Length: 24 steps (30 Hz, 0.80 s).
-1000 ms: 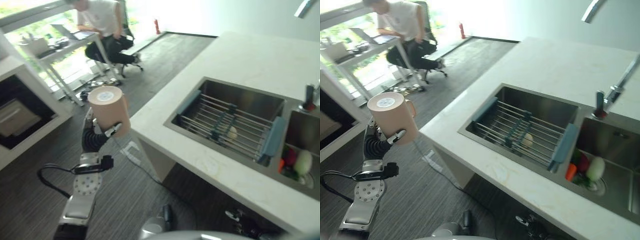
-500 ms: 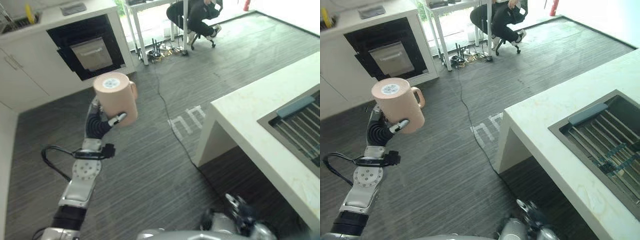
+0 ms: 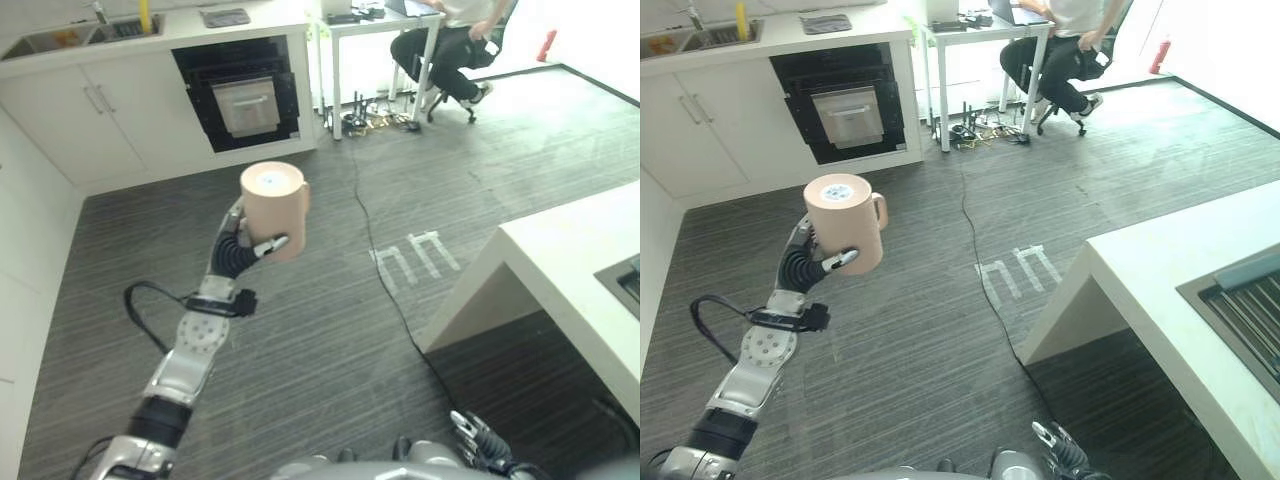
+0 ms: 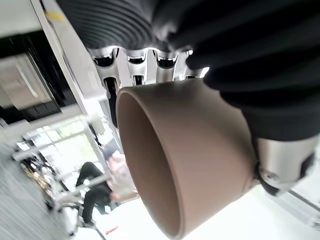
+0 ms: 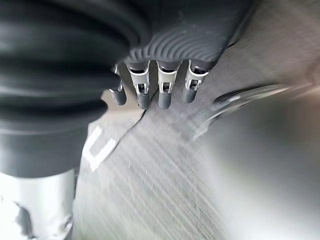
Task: Place the dishes in the dishwasher.
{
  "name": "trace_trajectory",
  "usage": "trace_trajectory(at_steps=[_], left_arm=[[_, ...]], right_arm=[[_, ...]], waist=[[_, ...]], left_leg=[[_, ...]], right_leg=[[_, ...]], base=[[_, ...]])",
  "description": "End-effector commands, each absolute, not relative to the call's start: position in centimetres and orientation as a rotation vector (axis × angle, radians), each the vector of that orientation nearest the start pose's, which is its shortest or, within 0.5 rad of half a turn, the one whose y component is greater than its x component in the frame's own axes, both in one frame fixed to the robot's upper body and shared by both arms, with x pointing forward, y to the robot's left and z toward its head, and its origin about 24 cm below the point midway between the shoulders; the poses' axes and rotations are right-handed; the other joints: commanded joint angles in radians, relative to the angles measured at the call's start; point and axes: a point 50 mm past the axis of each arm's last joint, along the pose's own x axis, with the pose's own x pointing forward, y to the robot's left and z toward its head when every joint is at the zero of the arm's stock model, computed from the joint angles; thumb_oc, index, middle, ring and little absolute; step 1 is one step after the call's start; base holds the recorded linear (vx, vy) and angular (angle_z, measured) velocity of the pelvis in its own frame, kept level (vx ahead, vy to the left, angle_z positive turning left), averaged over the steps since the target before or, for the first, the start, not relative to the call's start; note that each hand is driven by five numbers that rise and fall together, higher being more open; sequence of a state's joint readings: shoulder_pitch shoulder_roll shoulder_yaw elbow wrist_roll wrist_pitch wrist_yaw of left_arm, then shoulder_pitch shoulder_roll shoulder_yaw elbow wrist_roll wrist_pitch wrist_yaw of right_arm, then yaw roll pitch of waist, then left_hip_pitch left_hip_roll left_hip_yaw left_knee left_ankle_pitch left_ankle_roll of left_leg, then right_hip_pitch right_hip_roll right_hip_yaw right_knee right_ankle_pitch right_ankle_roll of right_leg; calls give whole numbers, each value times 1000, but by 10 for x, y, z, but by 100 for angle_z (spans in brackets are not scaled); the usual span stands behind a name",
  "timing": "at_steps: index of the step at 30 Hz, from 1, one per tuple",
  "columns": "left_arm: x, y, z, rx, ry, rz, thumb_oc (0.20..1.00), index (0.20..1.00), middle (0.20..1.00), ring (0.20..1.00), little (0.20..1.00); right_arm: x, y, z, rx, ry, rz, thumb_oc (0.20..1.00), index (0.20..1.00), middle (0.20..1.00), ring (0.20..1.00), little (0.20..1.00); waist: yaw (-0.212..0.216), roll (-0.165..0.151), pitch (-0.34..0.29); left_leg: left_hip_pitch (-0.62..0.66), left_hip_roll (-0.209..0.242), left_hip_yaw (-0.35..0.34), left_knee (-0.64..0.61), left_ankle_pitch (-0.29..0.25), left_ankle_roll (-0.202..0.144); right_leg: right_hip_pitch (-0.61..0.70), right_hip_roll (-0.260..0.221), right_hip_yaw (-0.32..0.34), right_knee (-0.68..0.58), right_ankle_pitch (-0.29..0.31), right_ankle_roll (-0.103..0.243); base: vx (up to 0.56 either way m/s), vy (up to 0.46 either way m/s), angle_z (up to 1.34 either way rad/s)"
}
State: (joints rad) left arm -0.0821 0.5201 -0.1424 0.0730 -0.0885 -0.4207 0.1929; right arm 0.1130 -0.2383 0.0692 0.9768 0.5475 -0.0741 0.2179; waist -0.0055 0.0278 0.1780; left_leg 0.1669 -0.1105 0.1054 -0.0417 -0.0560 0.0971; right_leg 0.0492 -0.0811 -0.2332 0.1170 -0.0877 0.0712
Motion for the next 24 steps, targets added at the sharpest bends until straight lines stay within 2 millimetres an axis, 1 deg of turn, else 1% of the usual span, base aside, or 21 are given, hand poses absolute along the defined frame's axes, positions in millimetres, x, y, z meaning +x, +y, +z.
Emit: trace_trajectory(at_steps=[1,3,4,7,8,9,11,12,14,15,16,18,21,24], left_arm=[[256,208,133,366,-579,-11,200,200,200,200,200],[252,210,132,369,-573,-7,200,200,200,200,200],[250,211,133,367,-578,-1,200,200,200,200,200],[246,213,133,367,-584,5,200,200,200,200,200],[245,214,132,361,-581,2,200,200,200,200,200],[245,214,133,357,-583,-5,200,200,200,200,200],[247,212,135,346,-594,-17,200,200,200,200,200],[248,211,136,354,-607,-23,200,200,200,200,200],[248,212,134,375,-598,-28,200,200,200,200,200],[248,212,134,384,-601,-30,200,200,200,200,200],[249,210,135,418,-606,-23,200,200,200,200,200],[251,211,136,423,-597,-10,200,200,200,200,200],[253,214,134,431,-558,-12,200,200,200,200,200],[253,213,132,385,-528,-24,200,200,200,200,200]], right_arm=[[122,-226,-141,303,897,-108,1000,1000,1000,1000,1000],[124,-226,-139,290,901,-89,1000,1000,1000,1000,1000],[125,-226,-139,287,906,-88,1000,1000,1000,1000,1000],[124,-230,-140,329,916,-118,1000,1000,1000,1000,1000],[123,-231,-140,389,914,-146,1000,1000,1000,1000,1000],[121,-234,-140,386,916,-157,1000,1000,1000,1000,1000],[119,-237,-140,388,919,-162,1000,1000,1000,1000,1000],[115,-240,-141,432,921,-175,1000,1000,1000,1000,1000],[107,-241,-144,475,942,-179,1000,1000,1000,1000,1000],[105,-240,-145,485,945,-176,1000,1000,1000,1000,1000],[100,-236,-147,490,964,-150,1000,1000,1000,1000,1000],[96,-233,-149,457,984,-126,1000,1000,1000,1000,1000],[90,-231,-152,436,1021,-111,1000,1000,1000,1000,1000],[87,-231,-154,378,1067,-76,1000,1000,1000,1000,1000]], waist=[[-7,-30,-23],[5,-39,-22],[12,-41,-22],[27,-39,-14],[33,-39,-15],[29,-37,-18],[16,-38,-15],[4,-29,-19],[-5,-16,-30],[-6,-13,-33],[-9,-6,-39],[-9,0,-43],[-2,4,-53],[9,3,-51]], left_leg=[[7,109,124,40,-34,-90],[-16,125,117,77,-35,-112],[-32,131,112,89,-26,-121],[-61,139,89,120,-20,-138],[-83,134,98,144,-17,-144],[-83,135,123,167,-43,-151],[-89,145,195,209,-58,-152],[-70,155,225,175,-65,-151],[-33,168,237,82,-20,-164],[-25,172,240,59,-8,-168],[-4,180,244,3,21,-175],[9,188,246,-29,37,-182],[14,184,239,-36,33,-184],[16,189,253,-35,40,-185]], right_leg=[[69,-24,-12,-96,91,47],[88,-6,-21,-123,86,31],[89,-2,-26,-130,89,25],[100,6,-30,-150,91,17],[100,1,-42,-164,100,16],[114,-3,-55,-179,95,25],[121,-16,-95,-193,104,27],[120,-19,-118,-194,104,37],[120,-16,-123,-194,103,42],[121,-16,-127,-194,103,44],[123,-19,-138,-194,104,49],[126,-24,-150,-194,102,52],[133,-31,-164,-193,96,57],[143,-37,-185,-189,95,56]], base=[[60,-249,46],[67,-319,50],[42,-247,48],[-4,-161,41],[26,-78,26],[8,-41,20],[-52,63,70],[-72,149,88],[3,166,63],[43,163,39],[29,127,11],[12,113,9],[26,85,17],[14,41,23]])
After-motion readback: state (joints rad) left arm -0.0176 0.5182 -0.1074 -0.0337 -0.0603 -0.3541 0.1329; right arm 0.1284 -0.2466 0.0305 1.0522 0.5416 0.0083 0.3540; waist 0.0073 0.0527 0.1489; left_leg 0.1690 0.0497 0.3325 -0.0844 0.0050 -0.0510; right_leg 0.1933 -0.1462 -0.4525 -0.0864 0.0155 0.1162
